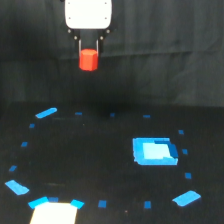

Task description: Pick up the red object from the table

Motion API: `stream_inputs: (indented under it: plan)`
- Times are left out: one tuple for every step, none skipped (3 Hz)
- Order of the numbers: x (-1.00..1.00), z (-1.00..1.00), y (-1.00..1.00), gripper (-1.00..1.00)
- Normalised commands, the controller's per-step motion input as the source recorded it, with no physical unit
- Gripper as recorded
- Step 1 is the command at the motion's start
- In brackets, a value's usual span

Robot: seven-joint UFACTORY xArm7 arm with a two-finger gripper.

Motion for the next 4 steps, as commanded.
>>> stream_inputs:
  plan:
    - [-0.36,0.22,-0.06,-1.00]
    - [-0.23,0.28,-0.19,-1.00]
    - [-0.17,-0.22,0.05,-1.00]
    - [-0.06,-0.28,0.35,-1.00]
